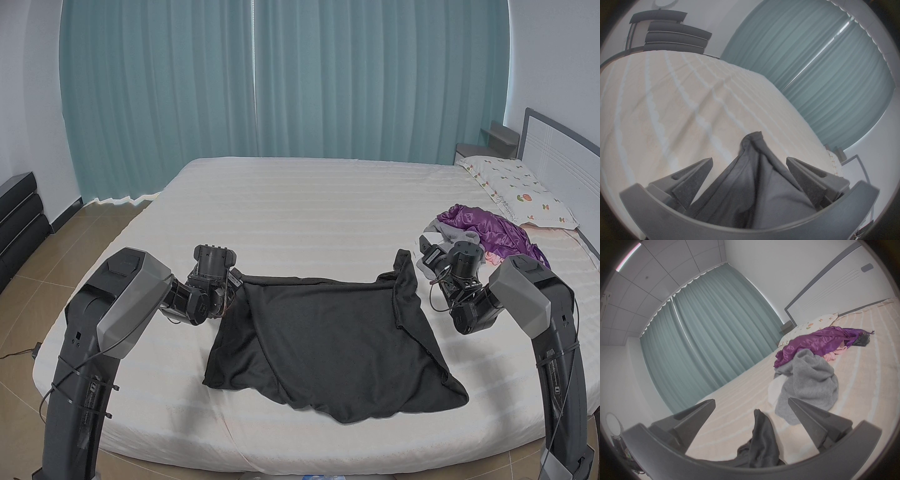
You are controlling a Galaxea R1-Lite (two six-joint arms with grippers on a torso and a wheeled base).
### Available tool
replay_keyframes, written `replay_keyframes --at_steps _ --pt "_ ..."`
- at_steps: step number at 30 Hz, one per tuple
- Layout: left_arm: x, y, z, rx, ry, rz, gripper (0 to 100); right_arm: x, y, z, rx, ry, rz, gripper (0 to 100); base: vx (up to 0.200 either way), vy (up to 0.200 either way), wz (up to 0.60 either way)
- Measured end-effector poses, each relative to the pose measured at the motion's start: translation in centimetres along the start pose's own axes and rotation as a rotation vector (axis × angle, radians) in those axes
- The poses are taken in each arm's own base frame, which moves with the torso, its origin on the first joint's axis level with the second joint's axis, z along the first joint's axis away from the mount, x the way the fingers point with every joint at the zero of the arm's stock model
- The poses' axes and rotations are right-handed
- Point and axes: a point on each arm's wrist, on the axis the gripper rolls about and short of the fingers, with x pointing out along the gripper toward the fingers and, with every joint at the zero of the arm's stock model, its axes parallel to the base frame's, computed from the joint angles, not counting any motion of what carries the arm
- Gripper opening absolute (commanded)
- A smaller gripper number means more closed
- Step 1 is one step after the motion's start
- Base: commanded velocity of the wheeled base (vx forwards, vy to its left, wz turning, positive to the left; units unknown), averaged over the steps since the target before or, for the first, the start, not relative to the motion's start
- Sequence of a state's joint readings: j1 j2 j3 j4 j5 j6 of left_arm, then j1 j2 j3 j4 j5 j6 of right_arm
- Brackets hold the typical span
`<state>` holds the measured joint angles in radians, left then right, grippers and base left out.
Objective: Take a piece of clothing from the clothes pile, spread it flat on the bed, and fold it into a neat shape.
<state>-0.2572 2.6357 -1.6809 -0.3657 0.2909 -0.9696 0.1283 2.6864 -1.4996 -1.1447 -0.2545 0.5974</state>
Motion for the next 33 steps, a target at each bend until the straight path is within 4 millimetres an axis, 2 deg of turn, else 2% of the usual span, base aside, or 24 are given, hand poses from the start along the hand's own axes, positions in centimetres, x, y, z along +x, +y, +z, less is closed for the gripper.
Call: replay_keyframes --at_steps 6,11,19,24,29,33 --pt "-0.2 1.0 -0.1 0.032 0.045 0.045 100 -1.6 -1.4 -1.1 -0.02 0.109 -0.01 100 0.0 0.0 0.0" --pt "-1.7 2.0 -0.1 0.043 0.11 0.067 100 -3.9 -1.8 -1.2 -0.032 0.216 0.001 100 0.0 0.0 0.0" --pt "-7.0 4.6 0.2 0.045 0.251 0.104 100 -7.5 -1.4 -0.1 -0.046 0.325 0.013 100 0.0 0.0 0.0" --pt "-10.4 5.7 0.6 0.003 0.291 0.083 100 -9.2 -0.8 0.1 -0.059 0.371 0.029 100 0.0 0.0 0.0" --pt "-12.8 6.3 0.7 -0.104 0.277 0.031 100 -10.3 0.2 -1.1 -0.117 0.456 0.043 100 0.0 0.0 0.0" --pt "-13.9 6.7 0.7 -0.135 0.267 -0.014 100 -10.3 1.2 -2.5 -0.201 0.518 0.064 100 0.0 0.0 0.0"
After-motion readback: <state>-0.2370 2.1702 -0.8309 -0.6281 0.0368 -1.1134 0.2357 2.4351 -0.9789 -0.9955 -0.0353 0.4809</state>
